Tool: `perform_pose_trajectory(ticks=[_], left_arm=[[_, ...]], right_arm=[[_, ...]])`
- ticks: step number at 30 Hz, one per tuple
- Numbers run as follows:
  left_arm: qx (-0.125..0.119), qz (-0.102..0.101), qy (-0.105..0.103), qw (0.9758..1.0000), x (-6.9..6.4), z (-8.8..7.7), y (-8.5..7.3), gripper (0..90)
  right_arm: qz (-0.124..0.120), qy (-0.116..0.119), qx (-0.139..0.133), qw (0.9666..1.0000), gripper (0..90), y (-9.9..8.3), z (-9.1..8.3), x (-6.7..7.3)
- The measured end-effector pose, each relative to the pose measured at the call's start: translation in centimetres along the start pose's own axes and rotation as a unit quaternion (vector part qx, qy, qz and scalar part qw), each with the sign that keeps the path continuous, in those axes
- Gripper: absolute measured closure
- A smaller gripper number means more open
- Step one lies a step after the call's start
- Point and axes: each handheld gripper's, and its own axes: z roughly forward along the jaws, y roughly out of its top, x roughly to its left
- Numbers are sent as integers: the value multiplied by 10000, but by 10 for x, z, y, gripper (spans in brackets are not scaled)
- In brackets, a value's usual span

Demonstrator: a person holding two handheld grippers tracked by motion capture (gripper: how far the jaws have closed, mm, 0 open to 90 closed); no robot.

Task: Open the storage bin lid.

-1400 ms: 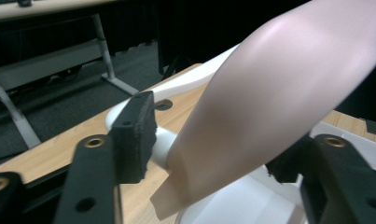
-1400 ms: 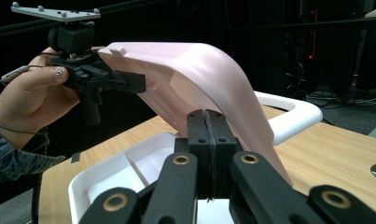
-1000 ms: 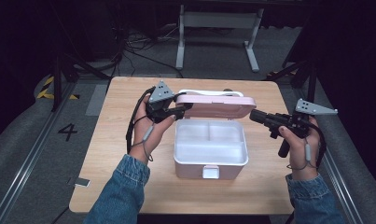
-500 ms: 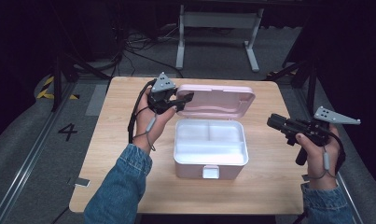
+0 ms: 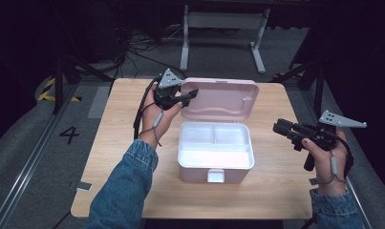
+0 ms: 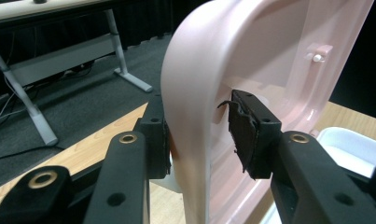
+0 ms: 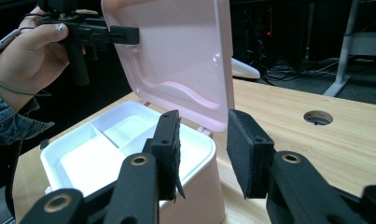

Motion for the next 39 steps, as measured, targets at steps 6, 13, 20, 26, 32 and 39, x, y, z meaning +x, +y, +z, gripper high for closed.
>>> perform_pose_trajectory(ticks=[6,13,20,26,32,39], left_arm=[[24,-31,133,9999,5,10,-1,575],[155,-81,130,9998,15,22,0,548],[176,-200,162,9995,21,34,-6,510],[284,-357,176,9988,26,46,-12,466],[483,-315,132,9983,30,56,-17,415],[597,-481,28,9971,36,66,-22,374]], right_arm=[[21,21,75,10000,653,-1,3,0],[42,23,92,9999,642,-2,3,-2],[75,6,136,9999,634,-3,4,-4],[51,9,161,9999,629,-4,5,-4],[72,-7,132,9999,624,-4,4,-6],[119,-23,149,9998,617,-6,3,-8]])
